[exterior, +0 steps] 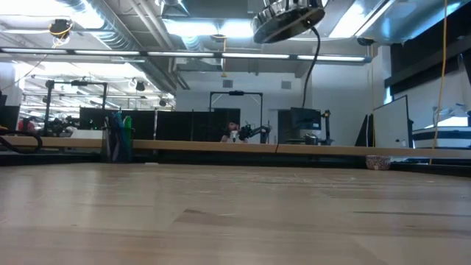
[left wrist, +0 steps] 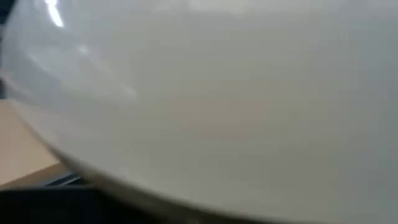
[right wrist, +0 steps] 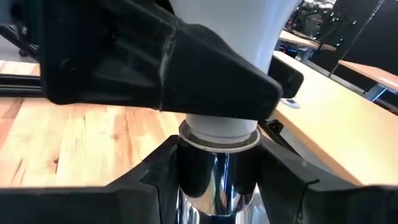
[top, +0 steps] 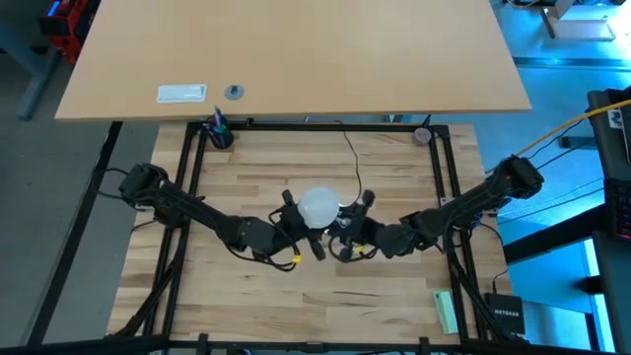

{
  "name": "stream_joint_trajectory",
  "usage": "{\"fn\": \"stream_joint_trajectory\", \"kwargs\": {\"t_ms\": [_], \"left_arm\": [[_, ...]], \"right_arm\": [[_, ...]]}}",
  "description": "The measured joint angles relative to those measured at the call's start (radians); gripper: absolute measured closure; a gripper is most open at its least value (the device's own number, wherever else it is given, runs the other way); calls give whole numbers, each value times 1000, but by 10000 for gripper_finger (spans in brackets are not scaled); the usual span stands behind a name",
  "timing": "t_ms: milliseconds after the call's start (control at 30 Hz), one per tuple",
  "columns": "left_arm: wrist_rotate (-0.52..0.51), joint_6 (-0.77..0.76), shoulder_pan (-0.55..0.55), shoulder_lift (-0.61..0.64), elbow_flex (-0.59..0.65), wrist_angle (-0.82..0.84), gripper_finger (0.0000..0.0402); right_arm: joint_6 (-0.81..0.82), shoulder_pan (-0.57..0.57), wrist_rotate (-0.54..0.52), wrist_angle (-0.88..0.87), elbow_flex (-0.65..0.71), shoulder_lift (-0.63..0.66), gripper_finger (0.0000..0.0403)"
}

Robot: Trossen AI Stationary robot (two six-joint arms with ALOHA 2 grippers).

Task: Screw lightbulb
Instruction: Remove the lightbulb from the lamp

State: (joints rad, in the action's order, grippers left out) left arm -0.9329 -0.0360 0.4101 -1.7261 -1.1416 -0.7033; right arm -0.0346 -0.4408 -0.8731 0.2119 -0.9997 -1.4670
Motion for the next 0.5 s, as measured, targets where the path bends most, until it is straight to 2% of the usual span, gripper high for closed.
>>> {"fn": "stream_joint_trajectory", "kwargs": {"t_ms": [167, 267, 367, 500], "left_arm": [[-5, 65, 13, 10, -12, 33, 268], [28, 91, 27, 30, -11, 66, 268], [49, 102, 39, 50, -8, 105, 269], [222, 125, 38, 67, -8, 110, 269]], "right_arm": [[-11, 8, 56, 0, 0, 2, 236], [-11, 9, 193, -36, -1, 33, 225], [13, 11, 363, -84, -2, 92, 140], [59, 10, 530, -178, -7, 173, 34]]}}
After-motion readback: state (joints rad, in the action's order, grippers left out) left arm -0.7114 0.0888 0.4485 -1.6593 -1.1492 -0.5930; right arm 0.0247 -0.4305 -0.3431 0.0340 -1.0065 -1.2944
